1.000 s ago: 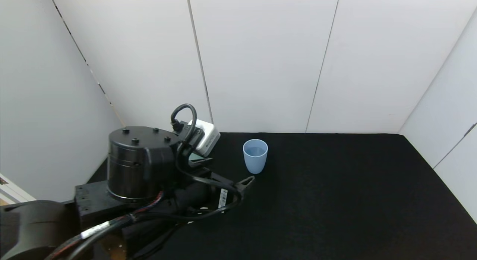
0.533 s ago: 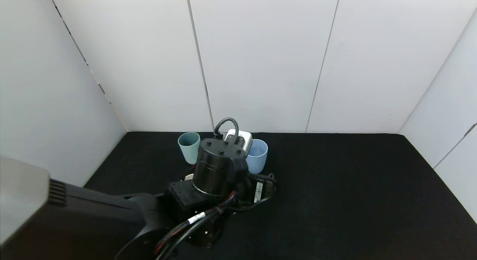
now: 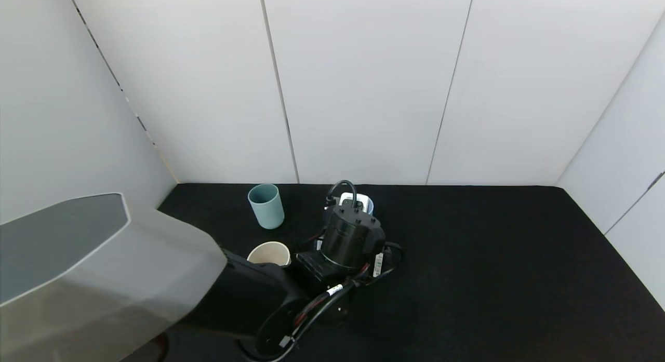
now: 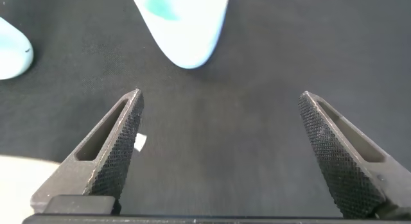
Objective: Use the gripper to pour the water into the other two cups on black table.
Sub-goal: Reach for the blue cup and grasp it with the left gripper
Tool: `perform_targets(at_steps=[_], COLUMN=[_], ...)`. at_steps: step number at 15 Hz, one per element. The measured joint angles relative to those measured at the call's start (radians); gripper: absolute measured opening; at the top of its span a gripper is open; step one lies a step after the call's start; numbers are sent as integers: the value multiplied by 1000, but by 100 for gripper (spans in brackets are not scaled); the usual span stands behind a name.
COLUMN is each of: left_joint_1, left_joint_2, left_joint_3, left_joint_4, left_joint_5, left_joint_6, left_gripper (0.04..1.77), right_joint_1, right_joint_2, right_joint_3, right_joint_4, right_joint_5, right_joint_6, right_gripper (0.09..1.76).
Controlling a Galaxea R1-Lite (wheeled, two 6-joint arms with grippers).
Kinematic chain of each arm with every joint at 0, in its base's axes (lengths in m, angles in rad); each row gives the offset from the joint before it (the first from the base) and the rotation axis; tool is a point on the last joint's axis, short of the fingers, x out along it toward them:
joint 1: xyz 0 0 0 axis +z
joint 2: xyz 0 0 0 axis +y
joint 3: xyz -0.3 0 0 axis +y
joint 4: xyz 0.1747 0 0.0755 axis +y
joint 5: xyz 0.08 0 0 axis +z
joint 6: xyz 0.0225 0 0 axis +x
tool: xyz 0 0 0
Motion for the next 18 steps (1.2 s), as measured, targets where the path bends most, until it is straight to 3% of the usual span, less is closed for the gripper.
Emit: perform_targets(at_steps=[8, 18], left_joint_1=[86, 145], left_joint_2=[142, 280], left_joint_3=[-145, -359], left_joint_4=[1, 17], left_joint_5=[-11, -43], left_joint_6=[7, 19], left_gripper=[172, 172], right_joint_1=[0, 0], right_joint_2=[0, 0], right_joint_3=[0, 0], right_joint_4=[0, 0], right_joint_5=[0, 0], right_joint_6=[0, 0], right_gripper=[171, 171])
